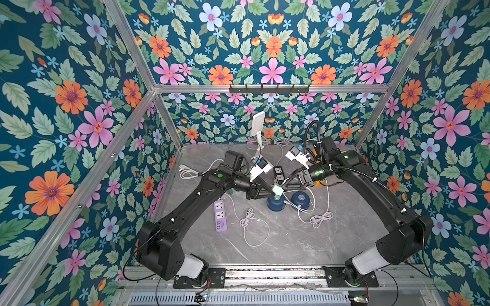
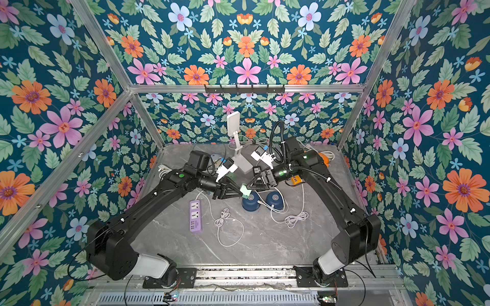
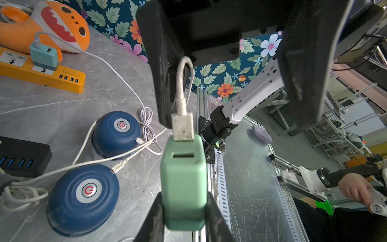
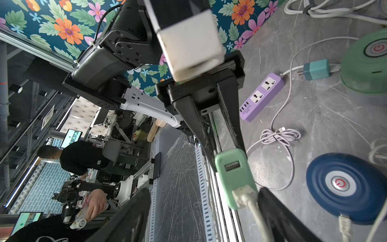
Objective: Charge the cordless meat grinders
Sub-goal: Pick up the plug from the center of the board, then insert the plug into the socket.
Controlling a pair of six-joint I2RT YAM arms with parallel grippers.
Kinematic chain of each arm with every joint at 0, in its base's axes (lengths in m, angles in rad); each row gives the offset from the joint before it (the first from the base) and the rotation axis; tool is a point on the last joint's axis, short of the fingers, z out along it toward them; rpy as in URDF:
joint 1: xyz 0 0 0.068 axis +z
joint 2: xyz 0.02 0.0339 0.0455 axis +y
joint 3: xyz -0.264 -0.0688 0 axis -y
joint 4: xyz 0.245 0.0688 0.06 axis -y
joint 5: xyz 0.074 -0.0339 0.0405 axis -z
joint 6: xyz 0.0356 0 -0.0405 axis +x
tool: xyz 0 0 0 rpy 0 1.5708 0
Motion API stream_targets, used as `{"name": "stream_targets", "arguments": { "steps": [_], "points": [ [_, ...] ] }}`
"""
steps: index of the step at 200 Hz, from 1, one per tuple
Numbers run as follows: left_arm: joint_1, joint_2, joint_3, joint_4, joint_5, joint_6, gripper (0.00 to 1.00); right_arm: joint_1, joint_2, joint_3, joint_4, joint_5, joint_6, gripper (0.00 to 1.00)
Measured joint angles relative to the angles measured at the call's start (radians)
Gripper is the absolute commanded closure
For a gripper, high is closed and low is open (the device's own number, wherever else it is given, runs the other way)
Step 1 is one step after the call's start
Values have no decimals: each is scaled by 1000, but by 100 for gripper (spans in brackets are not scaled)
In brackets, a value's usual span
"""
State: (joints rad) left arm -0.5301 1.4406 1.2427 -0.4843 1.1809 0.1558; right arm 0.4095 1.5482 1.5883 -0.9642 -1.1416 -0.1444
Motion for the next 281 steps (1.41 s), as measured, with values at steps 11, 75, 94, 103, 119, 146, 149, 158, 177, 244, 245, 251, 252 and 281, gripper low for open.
{"name": "stream_targets", "arguments": {
  "steps": [11,75,94,103,119,146,149,158,177,244,245,251,252,281],
  "points": [
    [0,-1,-2,18,6,-6,100,5,2,-8,5,10,7,19],
    [0,-6,-5,71,35,-53,100,48,56,0,10,13,18,41],
    [0,-6,-10,72,40,-63,100,47,69,2,0,11,18,50],
    [0,-6,-11,73,43,-68,100,47,74,4,-5,8,17,53],
    [0,-6,-12,74,50,-69,100,48,76,8,-8,5,18,59],
    [1,-6,-12,74,63,-81,100,47,79,13,-12,5,-2,71],
    [2,-6,-12,72,64,-85,100,47,80,13,-12,5,-6,72],
    [2,-6,-13,65,72,-101,94,48,80,13,-11,3,-20,79],
    [4,-5,-13,58,84,-131,56,48,80,13,-11,-3,-49,90],
    [128,-55,-89,224,-164,-284,32,10,84,-35,61,142,98,100],
    [131,-56,-90,225,-169,-287,32,9,84,-36,64,147,100,100],
    [154,-73,-107,242,-227,-314,32,0,87,-38,81,195,120,100],
    [157,-75,-109,244,-234,-316,32,-2,88,-39,85,208,124,100],
    [183,-197,-259,344,-509,-397,31,-11,113,-49,184,505,202,100]
  ]
}}
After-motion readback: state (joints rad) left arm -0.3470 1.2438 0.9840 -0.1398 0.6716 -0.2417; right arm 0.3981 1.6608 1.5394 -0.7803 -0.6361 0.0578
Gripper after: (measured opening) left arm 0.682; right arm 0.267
